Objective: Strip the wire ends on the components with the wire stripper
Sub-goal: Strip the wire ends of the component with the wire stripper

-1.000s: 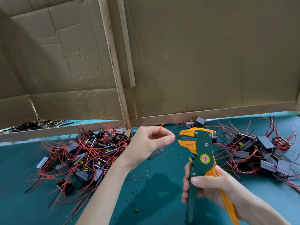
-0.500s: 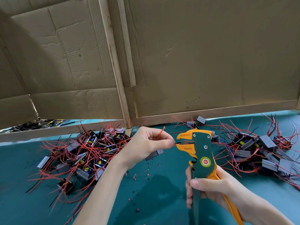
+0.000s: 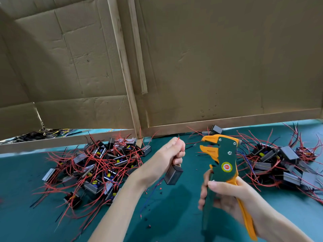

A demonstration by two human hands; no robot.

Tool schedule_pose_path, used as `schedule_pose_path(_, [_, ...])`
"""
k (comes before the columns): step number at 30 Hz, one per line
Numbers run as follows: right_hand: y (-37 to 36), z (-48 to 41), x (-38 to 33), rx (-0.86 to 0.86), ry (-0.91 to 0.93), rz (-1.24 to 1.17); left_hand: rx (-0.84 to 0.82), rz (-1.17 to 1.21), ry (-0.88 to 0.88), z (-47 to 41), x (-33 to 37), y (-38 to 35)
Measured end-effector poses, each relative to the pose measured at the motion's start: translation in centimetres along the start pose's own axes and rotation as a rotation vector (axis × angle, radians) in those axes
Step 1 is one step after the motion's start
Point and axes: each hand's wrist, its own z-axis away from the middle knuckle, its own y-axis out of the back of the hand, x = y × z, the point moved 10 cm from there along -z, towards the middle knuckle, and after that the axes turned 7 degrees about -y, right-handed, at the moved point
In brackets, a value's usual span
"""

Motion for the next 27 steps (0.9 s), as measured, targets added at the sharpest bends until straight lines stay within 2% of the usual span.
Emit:
schedule_pose_path(3, [0.4, -0.1, -0.6, -0.006, 0.03, -0.017, 0.086, -0.18, -0.077, 0.0, 0.8, 1.5])
schedule_pose_path(7, [1.1, -0.2, -1.0, 0.05, 0.031, -0.035, 0.097, -0.359, -0.138, 0.0, 1.4, 1.8])
schedule_pose_path(13, [0.9, -0.3, -0.6, 0.028, -0.003, -0.001, 0.208, -0.196, -0.294, 0.1, 3.1, 2.8])
schedule_pose_path(17, [-0.1, -0.2, -0.4, -0.045, -0.012, 0.069, 0.22, -0.188, -0.353, 0.3, 4.3, 2.8])
schedule_pose_path(27, [-0.5, 0.1, -0.3, -0.096, -0.024, 0.109, 0.1, -0.252, -0.254, 0.3, 4.0, 1.2])
